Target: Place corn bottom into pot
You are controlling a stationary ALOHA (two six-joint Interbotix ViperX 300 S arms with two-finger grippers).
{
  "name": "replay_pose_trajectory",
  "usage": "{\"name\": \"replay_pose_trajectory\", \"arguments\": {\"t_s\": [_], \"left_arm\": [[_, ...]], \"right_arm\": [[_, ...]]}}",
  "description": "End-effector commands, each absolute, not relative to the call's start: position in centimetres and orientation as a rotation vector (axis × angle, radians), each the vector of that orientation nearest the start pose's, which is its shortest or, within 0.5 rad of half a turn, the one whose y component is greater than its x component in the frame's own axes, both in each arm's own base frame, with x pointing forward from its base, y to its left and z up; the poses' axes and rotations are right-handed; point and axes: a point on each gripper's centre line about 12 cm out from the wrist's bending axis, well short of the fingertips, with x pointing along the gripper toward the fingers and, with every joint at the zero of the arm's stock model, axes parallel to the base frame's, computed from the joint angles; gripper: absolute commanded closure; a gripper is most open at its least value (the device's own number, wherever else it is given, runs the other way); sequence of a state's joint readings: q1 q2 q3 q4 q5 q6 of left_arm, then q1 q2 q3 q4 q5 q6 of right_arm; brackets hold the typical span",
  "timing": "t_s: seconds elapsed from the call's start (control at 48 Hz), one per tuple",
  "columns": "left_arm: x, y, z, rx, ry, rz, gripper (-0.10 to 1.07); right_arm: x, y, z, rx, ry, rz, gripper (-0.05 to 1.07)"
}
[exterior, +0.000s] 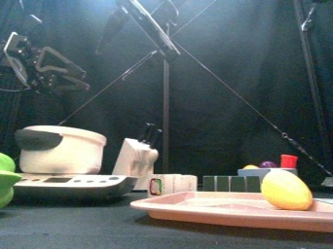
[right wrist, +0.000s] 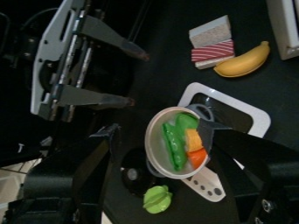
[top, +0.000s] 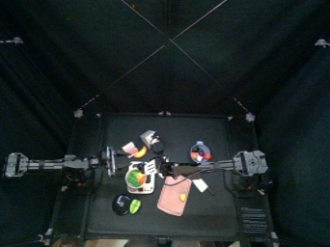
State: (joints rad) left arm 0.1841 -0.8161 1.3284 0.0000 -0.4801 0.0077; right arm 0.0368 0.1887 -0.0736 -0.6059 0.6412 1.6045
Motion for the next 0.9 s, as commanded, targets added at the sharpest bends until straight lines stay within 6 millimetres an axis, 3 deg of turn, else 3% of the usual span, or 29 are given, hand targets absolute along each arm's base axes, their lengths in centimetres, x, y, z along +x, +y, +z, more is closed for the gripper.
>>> {"name": "replay_pose_trajectory", "arguments": {"t_s": [0.0,0.271,0.438,0.562,0.688,0.875], "left_arm": [[20.0,3.7,23.0,0.006,0.016,0.183,0.10],[20.2,3.7,23.5,0.007,0.004,0.183,0.10],[20.1,3.9,23.4,0.011,0.007,0.190,0.10],[20.1,3.9,23.4,0.008,0.007,0.191,0.10],[20.1,3.9,23.5,0.009,0.004,0.190,0.10],[20.0,3.7,23.0,0.011,0.023,0.182,0.10]], "right_arm": [[48.8,-2.7,32.5,0.919,0.380,-0.602,0.03],[47.9,-2.1,31.2,0.874,0.365,-0.484,0.03],[45.9,-1.6,30.3,0.812,0.377,-0.441,0.03],[43.5,-0.3,29.5,0.751,0.410,-0.420,0.03],[41.6,1.6,29.9,0.719,0.421,-0.369,0.03],[41.2,2.7,29.6,0.692,0.434,-0.345,0.03]]}}
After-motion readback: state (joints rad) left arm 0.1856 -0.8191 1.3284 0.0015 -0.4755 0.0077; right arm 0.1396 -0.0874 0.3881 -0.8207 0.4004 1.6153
